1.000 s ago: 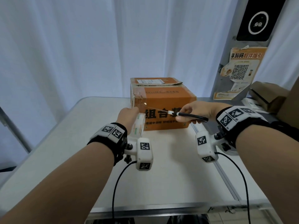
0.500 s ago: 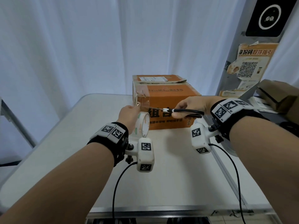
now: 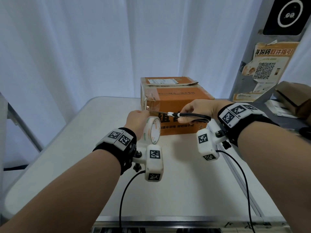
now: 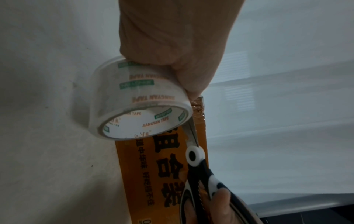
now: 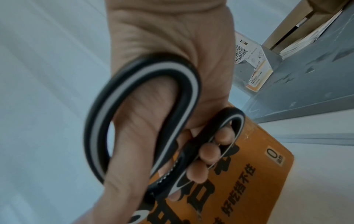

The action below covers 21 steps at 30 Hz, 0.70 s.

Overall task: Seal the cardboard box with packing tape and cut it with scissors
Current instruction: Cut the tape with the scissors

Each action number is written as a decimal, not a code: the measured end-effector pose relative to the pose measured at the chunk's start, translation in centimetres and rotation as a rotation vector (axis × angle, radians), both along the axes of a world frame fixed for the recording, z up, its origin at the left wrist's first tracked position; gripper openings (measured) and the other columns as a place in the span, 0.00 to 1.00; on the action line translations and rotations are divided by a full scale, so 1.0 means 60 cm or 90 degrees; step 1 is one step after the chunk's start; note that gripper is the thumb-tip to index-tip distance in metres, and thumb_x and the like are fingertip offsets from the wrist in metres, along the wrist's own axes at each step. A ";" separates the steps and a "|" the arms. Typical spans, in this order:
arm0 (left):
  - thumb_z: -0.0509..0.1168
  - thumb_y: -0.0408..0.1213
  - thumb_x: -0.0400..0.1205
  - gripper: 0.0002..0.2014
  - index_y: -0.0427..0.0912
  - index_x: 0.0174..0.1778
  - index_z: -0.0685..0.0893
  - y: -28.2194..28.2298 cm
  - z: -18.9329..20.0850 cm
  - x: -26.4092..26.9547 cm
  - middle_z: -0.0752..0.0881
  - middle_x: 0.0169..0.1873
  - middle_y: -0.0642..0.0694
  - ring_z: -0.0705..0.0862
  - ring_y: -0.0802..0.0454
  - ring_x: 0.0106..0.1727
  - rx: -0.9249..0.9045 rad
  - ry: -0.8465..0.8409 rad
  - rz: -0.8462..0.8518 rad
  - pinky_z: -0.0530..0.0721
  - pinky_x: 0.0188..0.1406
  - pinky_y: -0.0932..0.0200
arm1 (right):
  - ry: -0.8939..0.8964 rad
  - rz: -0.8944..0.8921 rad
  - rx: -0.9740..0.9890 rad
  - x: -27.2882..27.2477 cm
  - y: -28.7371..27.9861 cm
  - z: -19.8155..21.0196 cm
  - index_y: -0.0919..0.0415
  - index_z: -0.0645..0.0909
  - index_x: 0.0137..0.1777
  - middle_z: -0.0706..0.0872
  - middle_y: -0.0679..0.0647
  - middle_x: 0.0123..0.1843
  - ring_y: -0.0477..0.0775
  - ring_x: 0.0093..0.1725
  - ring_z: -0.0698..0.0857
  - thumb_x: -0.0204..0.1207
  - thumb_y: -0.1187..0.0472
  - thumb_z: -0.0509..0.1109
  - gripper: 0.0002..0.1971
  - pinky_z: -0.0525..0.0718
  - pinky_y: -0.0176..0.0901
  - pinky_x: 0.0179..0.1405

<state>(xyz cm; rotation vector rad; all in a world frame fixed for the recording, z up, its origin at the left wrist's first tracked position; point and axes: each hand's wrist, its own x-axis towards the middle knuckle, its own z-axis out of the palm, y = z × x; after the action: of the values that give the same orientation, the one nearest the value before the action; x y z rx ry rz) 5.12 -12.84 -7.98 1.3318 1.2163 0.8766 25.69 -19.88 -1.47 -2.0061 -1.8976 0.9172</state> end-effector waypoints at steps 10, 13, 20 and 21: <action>0.62 0.36 0.76 0.07 0.41 0.36 0.70 0.002 0.002 -0.001 0.69 0.34 0.39 0.68 0.47 0.35 0.011 0.011 -0.007 0.64 0.28 0.55 | -0.108 0.046 0.031 0.007 0.002 0.008 0.40 0.83 0.46 0.87 0.45 0.47 0.48 0.51 0.83 0.55 0.34 0.74 0.20 0.80 0.48 0.62; 0.62 0.36 0.77 0.06 0.41 0.36 0.73 0.004 0.002 -0.004 0.71 0.33 0.39 0.69 0.47 0.34 0.023 0.022 -0.009 0.66 0.29 0.55 | -0.119 0.063 0.015 0.004 0.004 0.009 0.43 0.82 0.49 0.88 0.52 0.52 0.53 0.54 0.85 0.52 0.29 0.70 0.28 0.81 0.50 0.62; 0.64 0.35 0.77 0.04 0.39 0.38 0.78 0.003 0.004 -0.008 0.75 0.32 0.40 0.72 0.47 0.30 0.037 0.030 0.007 0.68 0.27 0.58 | -0.099 0.061 -0.018 -0.006 0.002 0.011 0.49 0.84 0.52 0.87 0.58 0.43 0.51 0.39 0.80 0.58 0.26 0.67 0.32 0.81 0.42 0.43; 0.64 0.35 0.77 0.04 0.38 0.38 0.78 0.002 0.005 -0.007 0.76 0.32 0.40 0.72 0.47 0.29 0.033 0.028 0.005 0.68 0.27 0.58 | -0.096 0.061 -0.022 -0.006 0.000 0.012 0.52 0.85 0.51 0.85 0.56 0.38 0.52 0.36 0.78 0.61 0.28 0.67 0.30 0.79 0.41 0.39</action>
<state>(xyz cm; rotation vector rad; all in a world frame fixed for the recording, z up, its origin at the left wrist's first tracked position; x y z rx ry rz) 4.68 -12.72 -7.70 1.3951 1.2399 0.8947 25.32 -19.90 -0.78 -2.0733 -2.0881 0.8491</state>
